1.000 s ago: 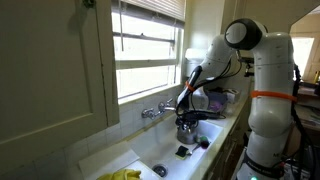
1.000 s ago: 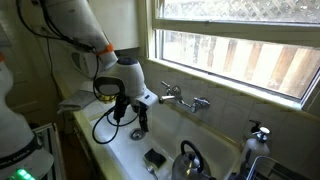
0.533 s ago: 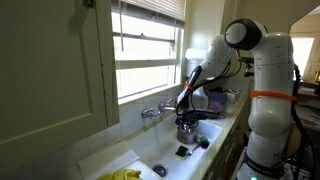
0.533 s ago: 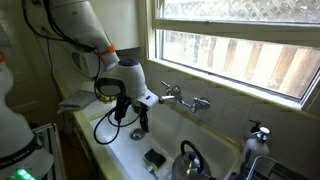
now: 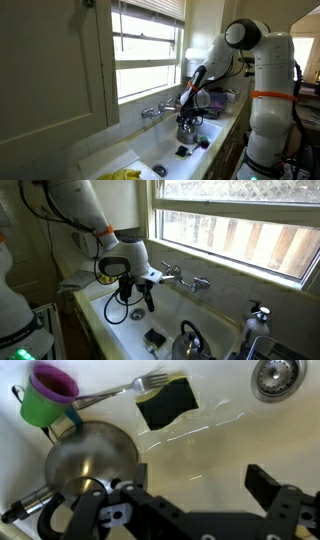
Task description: Turn the tap faucet to the left, then move the sponge backwards, then turn the tap faucet to the right and open the tap
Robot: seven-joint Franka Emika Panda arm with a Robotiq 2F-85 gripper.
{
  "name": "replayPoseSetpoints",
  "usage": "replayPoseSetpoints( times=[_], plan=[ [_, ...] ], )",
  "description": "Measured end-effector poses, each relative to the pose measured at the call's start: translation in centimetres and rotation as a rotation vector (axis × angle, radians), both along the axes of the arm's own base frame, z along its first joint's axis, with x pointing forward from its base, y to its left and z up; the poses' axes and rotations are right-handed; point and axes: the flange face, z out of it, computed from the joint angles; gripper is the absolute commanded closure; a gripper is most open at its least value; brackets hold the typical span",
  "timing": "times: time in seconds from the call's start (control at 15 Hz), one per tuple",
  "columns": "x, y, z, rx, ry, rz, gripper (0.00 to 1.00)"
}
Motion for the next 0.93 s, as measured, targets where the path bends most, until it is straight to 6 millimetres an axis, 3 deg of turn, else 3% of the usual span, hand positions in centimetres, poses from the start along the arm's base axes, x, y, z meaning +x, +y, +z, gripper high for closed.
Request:
replayPoseSetpoints(
  times=[0.2, 0.6, 0.93],
  plan=[
    [1.4, -0.3, 2.6, -0.036, 0.032, 0.131, 0.00],
    [4.2, 1.5, 9.9, -0.073, 0.016, 0.287, 0.00],
    [6.3, 1.7, 11.8, -0.093, 0.009, 0.346, 0.00]
  ],
)
